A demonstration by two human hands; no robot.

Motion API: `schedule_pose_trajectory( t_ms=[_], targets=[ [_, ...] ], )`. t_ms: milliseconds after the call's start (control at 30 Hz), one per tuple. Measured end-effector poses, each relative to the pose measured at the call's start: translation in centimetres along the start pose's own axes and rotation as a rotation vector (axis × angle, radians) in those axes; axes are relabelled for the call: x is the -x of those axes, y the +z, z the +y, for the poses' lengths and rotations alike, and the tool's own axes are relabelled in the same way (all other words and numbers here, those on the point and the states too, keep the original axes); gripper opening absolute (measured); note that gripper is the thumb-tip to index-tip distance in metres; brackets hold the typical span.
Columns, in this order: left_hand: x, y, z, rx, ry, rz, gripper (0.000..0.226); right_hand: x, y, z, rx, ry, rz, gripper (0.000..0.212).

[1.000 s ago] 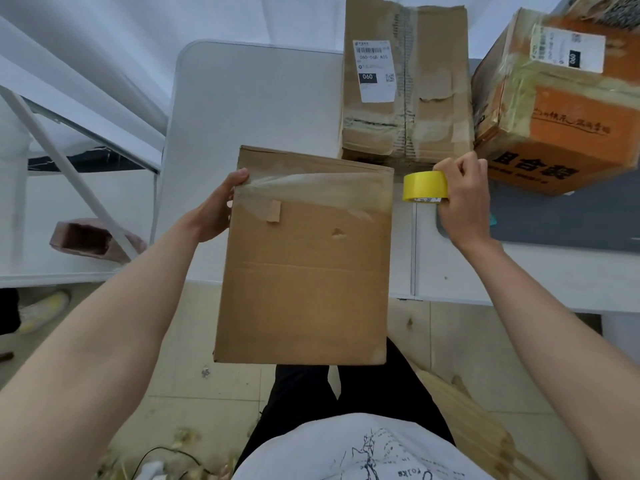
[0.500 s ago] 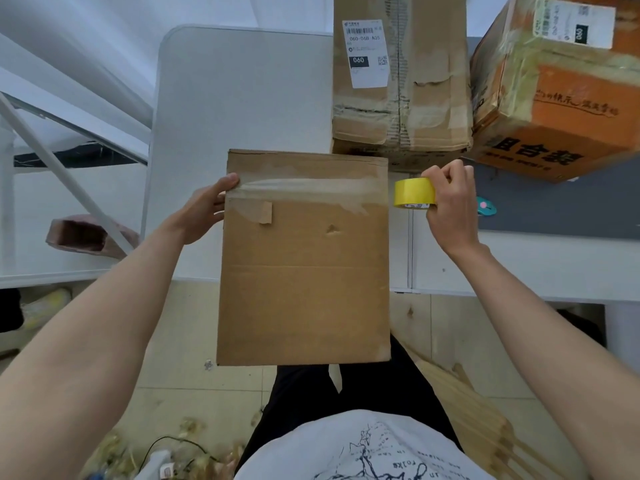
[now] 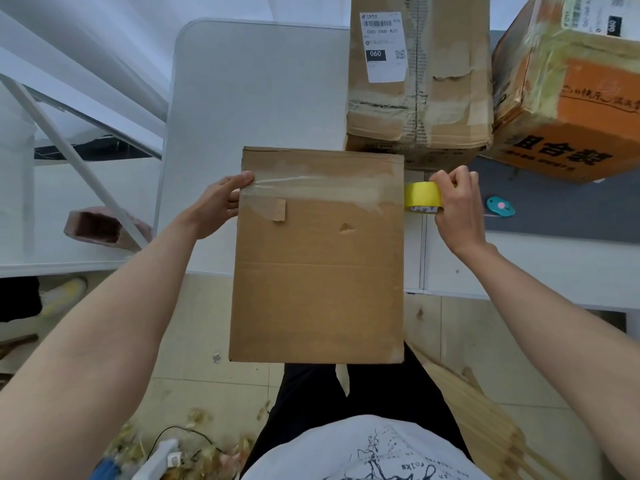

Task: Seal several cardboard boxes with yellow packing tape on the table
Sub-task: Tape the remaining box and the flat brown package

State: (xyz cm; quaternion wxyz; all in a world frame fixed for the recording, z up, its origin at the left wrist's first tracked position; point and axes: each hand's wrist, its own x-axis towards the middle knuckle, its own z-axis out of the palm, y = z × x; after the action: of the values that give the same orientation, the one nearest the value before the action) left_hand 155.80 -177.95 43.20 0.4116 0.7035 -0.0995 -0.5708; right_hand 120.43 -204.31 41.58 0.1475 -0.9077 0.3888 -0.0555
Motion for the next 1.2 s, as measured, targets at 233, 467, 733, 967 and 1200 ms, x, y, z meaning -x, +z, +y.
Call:
schedule_pose_trajectory(
  t_ms=[233,467,733,967,1200],
  targets=[
    [1.0,1.4,0.6,-0.142,0.085,0.310,0.079,-0.1,0.2,0.2,0.037,-0.031,-0.048,0.037],
    [1.8,10.7,-1.8,-1.056,0.359,0.545,0.088,0.0,0.1,0.0,0.042,-0.021,-0.092,0.042],
    [0.6,21.3,0.2,-1.074,0.279,0.451,0.114,0.4,0.9,-0.9,-0.020,0.095,-0.070,0.040],
    [-1.8,30.4,1.2,-1.182,0.399,0.347,0.104,0.3,0.8,-0.2,-0.007,0.082,-0.079,0.035],
    [-2.0,29.2,0.7,-1.146,0.483,0.325,0.081,0.1,1.0,-0.4,-0.020,0.120,-0.084,0.038]
  ],
)
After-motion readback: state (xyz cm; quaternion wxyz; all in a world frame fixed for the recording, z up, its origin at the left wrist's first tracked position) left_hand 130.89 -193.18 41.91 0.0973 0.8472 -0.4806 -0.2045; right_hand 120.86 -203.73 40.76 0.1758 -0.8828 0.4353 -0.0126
